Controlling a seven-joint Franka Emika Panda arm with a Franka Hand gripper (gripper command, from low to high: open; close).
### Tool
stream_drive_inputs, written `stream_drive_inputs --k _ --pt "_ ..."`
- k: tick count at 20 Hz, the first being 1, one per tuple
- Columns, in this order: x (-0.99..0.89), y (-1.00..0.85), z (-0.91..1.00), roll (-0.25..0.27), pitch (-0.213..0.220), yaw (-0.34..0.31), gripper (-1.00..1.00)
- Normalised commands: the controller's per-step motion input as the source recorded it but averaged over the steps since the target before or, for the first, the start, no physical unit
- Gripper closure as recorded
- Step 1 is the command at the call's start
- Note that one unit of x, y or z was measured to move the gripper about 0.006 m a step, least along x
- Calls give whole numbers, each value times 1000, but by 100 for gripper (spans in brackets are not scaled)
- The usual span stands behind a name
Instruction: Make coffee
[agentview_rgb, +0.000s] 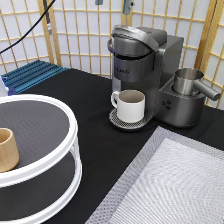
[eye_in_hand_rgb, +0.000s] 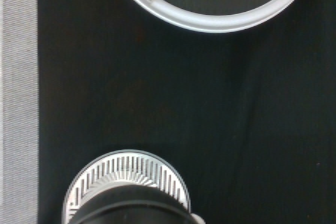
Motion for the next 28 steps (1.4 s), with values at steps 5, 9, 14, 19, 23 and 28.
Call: stream_drive_inputs --k 5,9,14,19,23,28 --pt "434 -189 -3 -15 5 -30 -100" --pt "419 -112 -94 -14 0 -31 -100" --pt "387 97 -75 -48 0 -36 -100" --pt "188 203 -283 -43 0 -8 -100" --pt "130 0 -260 -13 0 0 -100" --pt "39 -191 -350 0 0 0 -100"
